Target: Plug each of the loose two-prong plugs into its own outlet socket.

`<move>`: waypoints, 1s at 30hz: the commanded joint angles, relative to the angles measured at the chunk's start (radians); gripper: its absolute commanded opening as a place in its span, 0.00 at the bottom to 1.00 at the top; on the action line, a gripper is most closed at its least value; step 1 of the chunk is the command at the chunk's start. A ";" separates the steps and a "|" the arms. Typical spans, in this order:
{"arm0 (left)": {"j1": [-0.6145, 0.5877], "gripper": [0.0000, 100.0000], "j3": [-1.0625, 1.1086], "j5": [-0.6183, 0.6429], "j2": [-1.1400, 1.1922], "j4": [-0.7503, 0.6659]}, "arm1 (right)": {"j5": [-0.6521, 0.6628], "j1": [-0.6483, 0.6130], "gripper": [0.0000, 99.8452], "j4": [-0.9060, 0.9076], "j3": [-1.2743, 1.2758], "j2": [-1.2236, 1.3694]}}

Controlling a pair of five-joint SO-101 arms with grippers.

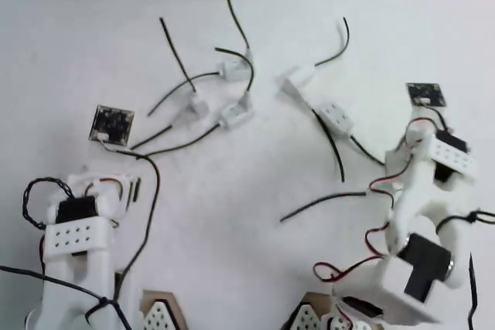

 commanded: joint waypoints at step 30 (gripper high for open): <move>-0.007 0.18 -0.003 -0.012 -0.022 -0.018 | 1.026 -0.085 0.22 0.111 0.060 0.001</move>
